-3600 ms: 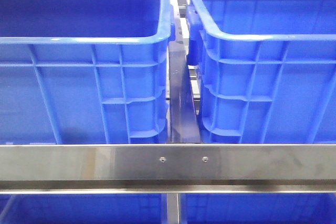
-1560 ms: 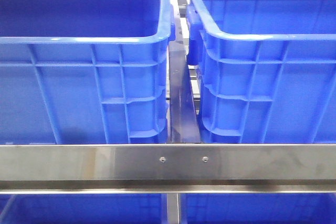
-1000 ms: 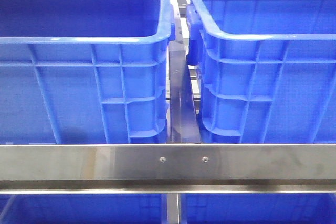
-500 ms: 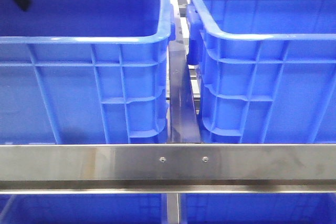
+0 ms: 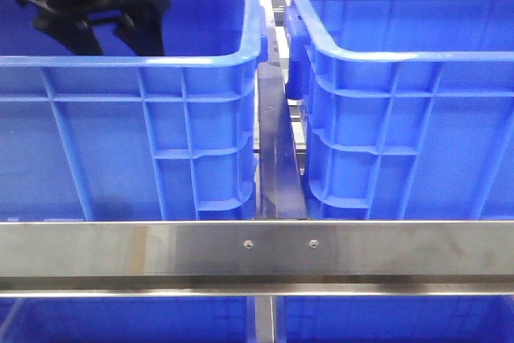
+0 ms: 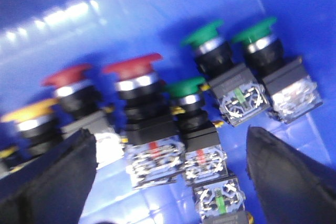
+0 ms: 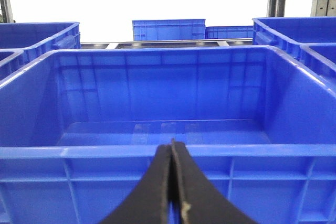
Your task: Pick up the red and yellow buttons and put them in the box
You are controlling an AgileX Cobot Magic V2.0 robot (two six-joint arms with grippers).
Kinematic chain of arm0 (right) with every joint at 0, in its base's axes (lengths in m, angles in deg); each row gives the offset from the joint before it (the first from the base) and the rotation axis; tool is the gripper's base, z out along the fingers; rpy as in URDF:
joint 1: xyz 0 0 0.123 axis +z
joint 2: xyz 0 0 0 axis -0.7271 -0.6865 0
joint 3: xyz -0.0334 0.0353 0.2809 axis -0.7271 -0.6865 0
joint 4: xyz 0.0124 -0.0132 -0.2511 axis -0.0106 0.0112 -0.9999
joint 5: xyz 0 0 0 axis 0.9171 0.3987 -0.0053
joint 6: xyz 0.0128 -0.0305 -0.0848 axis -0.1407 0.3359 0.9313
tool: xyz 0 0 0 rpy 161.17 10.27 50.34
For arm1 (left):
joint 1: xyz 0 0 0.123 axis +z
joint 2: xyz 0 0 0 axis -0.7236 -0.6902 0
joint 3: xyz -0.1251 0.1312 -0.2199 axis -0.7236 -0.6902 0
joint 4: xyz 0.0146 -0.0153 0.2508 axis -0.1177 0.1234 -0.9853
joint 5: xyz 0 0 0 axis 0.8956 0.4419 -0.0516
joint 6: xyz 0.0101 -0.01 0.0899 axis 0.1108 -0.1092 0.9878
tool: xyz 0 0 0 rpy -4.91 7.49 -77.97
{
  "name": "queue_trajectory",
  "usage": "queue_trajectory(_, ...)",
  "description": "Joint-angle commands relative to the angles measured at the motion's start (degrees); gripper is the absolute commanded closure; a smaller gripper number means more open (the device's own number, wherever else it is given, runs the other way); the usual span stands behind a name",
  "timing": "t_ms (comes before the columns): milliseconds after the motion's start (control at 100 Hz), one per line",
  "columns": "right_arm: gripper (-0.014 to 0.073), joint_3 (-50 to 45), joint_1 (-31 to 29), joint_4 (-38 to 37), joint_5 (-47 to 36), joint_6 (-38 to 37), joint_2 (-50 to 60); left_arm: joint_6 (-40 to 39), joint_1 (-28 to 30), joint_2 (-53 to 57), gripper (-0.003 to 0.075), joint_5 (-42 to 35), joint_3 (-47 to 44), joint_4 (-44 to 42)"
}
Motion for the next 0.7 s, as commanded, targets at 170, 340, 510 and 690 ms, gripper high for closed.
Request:
queue_trajectory(170,0.0662,1.14,-0.24,-0.55,-4.88,0.0,1.39,-0.07,-0.54,-0.33,0.0174,-3.15,2.22,0.26)
queue_trajectory(340,0.0662,1.14,-0.24,-0.55,-4.88,0.0,1.39,-0.07,-0.54,-1.23,0.0174,-3.74,2.22,0.26)
queue_trajectory(510,0.0662,1.14,-0.24,-0.55,-4.88,0.0,1.39,-0.07,-0.54,-1.69,0.0174,-3.91,2.22,0.05)
queue_trajectory(690,0.0662,1.14,-0.24,-0.55,-4.88,0.0,1.39,-0.07,-0.29,-2.39,0.0174,-4.0,2.22,-0.62)
